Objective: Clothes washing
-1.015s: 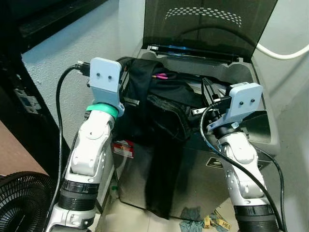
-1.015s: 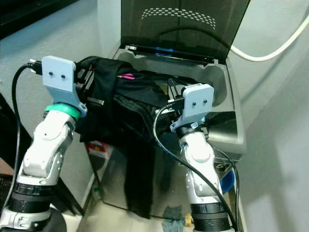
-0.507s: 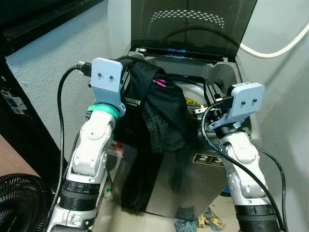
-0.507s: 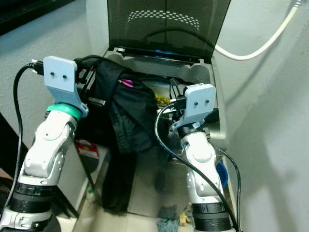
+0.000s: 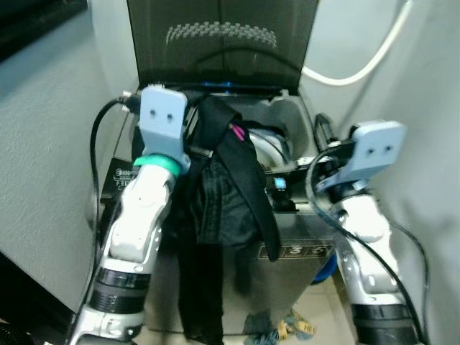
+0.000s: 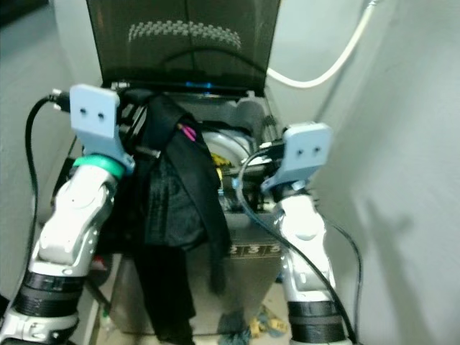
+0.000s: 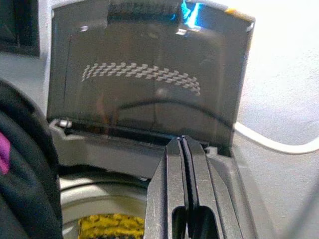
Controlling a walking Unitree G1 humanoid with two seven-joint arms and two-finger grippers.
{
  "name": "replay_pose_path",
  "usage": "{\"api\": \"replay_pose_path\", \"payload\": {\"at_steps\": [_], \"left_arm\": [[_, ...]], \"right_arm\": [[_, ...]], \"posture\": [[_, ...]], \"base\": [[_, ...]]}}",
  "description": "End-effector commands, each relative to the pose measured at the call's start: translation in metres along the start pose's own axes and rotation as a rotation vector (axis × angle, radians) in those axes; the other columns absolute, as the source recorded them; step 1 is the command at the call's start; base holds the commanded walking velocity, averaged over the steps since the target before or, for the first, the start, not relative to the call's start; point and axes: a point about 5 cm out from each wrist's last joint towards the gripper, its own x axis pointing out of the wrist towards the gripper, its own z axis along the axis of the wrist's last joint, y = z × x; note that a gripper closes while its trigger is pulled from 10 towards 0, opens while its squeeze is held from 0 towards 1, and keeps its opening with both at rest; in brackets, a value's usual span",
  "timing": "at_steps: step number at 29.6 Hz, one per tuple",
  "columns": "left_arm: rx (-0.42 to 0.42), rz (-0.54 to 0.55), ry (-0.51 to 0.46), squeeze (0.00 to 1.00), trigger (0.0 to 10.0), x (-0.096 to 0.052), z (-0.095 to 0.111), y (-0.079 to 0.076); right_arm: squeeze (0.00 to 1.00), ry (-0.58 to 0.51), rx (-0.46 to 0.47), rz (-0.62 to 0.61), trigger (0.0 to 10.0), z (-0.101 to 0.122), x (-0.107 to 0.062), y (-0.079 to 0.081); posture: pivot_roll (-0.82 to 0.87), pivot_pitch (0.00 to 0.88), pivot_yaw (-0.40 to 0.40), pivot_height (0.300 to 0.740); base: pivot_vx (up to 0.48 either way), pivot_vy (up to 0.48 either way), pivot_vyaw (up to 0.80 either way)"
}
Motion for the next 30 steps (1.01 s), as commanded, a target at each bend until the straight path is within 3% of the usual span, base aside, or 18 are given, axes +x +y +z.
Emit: {"api": "replay_pose_path", "payload": {"at_steps": [1, 24, 27, 30], "left_arm": [[0.003, 0.004, -0.028, 0.0, 10.0, 0.001, 0.005, -0.003], [-0.021, -0.055, -0.036, 0.0, 10.0, 0.003, 0.009, -0.009], [-0.012, -0.071, -0.054, 0.0, 10.0, 0.007, 0.014, -0.007], [0.043, -0.062, -0.111, 0.0, 10.0, 0.027, 0.027, 0.004]], "right_arm": [[0.0, 0.011, -0.01, -0.022, 10.0, -0.002, -0.002, -0.006], [0.0, 0.006, -0.011, -0.01, 10.0, -0.001, 0.001, -0.006], [0.0, -0.002, -0.003, 0.048, 10.0, 0.002, 0.001, -0.001], [0.0, -0.023, 0.051, 0.154, 10.0, 0.013, 0.003, 0.003]], "posture": [[0.08, 0.0, 0.053, 0.74], [0.08, 0.0, 0.046, 0.74], [0.08, 0.0, 0.045, 0.74], [0.08, 0.0, 0.044, 0.74]], "base": [[0.3, 0.0, 0.0], [0.013, 0.0, 0.0], [0.0, 0.0, 0.0], [0.0, 0.0, 0.0]]}}
